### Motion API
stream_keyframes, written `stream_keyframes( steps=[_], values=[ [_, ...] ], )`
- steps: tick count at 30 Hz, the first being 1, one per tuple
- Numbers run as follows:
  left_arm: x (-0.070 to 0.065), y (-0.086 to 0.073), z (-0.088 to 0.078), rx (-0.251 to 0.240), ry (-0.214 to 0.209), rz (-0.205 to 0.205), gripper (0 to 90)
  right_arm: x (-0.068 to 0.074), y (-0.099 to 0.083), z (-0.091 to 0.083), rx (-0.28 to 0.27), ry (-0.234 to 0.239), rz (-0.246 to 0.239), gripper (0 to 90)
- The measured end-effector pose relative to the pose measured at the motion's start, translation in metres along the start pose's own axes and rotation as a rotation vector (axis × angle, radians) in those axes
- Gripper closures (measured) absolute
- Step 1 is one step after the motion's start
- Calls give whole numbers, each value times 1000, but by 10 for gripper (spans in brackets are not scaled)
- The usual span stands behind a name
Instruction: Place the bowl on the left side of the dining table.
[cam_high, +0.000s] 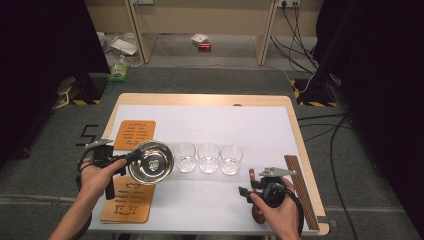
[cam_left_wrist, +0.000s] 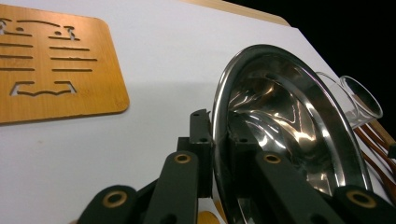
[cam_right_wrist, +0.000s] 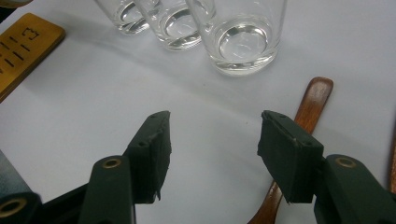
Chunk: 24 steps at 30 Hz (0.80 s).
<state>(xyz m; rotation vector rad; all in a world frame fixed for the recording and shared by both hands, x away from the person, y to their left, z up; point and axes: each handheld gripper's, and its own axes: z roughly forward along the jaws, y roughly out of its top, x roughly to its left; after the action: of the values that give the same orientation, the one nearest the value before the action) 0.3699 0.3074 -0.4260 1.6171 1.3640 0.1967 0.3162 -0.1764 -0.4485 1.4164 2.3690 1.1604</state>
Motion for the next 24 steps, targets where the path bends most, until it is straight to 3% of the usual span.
stream_keyframes(
  steps=[24],
  values=[
    [25,24,8,-38,51,-63,832,-1,0,0,5,0,6,440]
  ],
)
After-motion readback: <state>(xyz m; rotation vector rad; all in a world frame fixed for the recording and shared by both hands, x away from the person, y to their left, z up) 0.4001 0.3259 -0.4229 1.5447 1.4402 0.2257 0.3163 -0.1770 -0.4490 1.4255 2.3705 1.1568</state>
